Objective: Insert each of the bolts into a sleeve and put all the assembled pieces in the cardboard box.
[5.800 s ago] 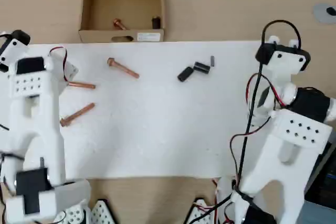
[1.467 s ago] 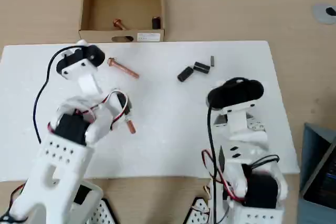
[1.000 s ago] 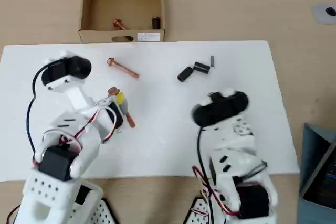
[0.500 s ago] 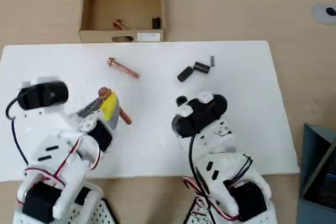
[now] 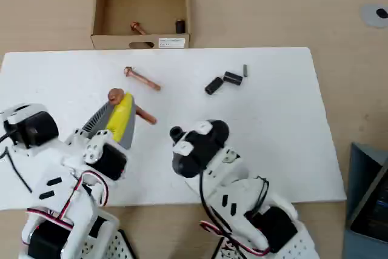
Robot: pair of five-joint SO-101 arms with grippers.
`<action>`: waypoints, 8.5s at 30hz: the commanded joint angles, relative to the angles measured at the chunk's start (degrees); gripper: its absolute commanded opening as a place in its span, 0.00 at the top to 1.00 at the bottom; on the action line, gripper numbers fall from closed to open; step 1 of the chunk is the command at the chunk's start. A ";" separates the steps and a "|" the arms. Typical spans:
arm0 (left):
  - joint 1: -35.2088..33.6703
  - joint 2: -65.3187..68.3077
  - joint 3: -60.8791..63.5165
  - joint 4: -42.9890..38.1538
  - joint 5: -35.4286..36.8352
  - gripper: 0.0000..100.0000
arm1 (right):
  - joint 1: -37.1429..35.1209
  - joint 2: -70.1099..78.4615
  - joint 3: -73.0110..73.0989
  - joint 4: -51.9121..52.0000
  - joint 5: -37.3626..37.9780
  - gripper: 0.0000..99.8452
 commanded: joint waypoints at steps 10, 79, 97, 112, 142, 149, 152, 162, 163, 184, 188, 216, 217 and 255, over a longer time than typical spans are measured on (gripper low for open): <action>7.65 -0.31 -0.53 -1.05 -0.53 1.00 | -1.01 -5.67 -1.19 -2.81 4.75 0.99; 17.14 -0.40 1.76 18.73 -2.99 1.00 | -4.18 -5.67 -5.23 -4.40 7.56 0.99; 15.03 -0.22 3.16 19.08 -5.45 0.82 | -4.09 -5.67 -6.73 -4.04 7.56 0.99; 6.42 -0.04 -9.05 19.08 -12.13 0.83 | -1.36 -5.67 -6.55 -3.96 7.56 0.99; -22.77 -0.31 20.04 26.29 -26.73 1.00 | 24.31 7.52 -24.57 4.92 -1.85 0.99; -22.77 -0.31 25.67 24.88 -27.43 1.00 | 24.22 30.64 -39.25 2.90 -2.81 0.99; -22.86 -0.31 26.64 24.88 -27.25 1.00 | 24.22 39.08 -44.44 -1.23 -2.55 0.99; -22.86 -0.31 26.55 24.88 -27.08 1.00 | 24.13 66.68 -56.57 -16.88 7.21 0.99; -22.86 -0.31 26.46 24.88 -27.08 1.00 | 24.13 69.23 -58.15 -18.29 8.79 0.99; -22.42 -0.31 26.55 24.62 -26.99 1.00 | 23.52 124.00 -99.47 -35.96 26.81 0.99; -22.33 -0.31 26.55 24.53 -26.99 1.00 | 22.29 133.67 -109.23 -35.87 28.40 0.99; -22.42 -0.31 26.73 23.56 -26.90 1.00 | 19.30 153.89 -138.24 -21.54 34.20 0.85; -22.42 -0.31 26.73 23.56 -26.90 1.00 | 19.30 153.89 -140.09 -20.22 34.20 0.85; -18.64 -0.31 26.37 25.76 -27.43 1.00 | 29.49 131.12 -174.37 41.76 29.98 0.85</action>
